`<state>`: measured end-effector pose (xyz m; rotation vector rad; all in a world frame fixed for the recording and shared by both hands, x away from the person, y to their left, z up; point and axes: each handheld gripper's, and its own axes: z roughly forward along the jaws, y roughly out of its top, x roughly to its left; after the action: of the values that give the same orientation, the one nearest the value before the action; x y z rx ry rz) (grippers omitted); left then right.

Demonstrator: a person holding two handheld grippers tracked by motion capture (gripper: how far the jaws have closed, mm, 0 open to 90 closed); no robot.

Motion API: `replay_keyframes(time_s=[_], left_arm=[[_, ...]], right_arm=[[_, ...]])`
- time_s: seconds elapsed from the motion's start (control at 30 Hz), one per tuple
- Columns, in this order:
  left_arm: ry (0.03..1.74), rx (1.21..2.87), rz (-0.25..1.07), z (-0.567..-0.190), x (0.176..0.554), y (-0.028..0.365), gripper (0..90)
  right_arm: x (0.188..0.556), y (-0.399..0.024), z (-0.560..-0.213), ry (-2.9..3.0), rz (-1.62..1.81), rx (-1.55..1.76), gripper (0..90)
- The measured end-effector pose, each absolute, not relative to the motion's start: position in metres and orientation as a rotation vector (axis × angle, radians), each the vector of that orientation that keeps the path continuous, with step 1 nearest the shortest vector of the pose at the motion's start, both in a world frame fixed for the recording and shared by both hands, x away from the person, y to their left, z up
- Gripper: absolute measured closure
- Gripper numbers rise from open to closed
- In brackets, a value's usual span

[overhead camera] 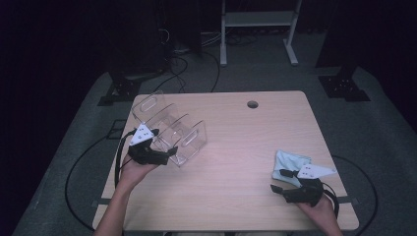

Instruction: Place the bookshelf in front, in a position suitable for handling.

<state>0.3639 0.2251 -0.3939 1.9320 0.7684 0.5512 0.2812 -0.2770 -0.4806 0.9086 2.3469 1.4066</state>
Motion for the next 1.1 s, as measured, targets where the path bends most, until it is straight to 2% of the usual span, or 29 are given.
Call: replay_keyframes(time_s=[0.73,0.87,1.1], left_arm=[[0.828,1.996,0.524,-0.404,0.385,0.222,1.7],[0.816,1.999,0.523,-0.406,0.384,0.219,6.1],[0.824,1.988,0.531,-0.406,0.380,0.214,7.5]], right_arm=[[0.279,-0.278,-0.480,2.353,1.413,0.904,27.6],[0.279,-0.278,-0.480,2.353,1.414,0.900,27.6],[0.279,-0.278,-0.480,2.354,1.416,0.898,27.6]])
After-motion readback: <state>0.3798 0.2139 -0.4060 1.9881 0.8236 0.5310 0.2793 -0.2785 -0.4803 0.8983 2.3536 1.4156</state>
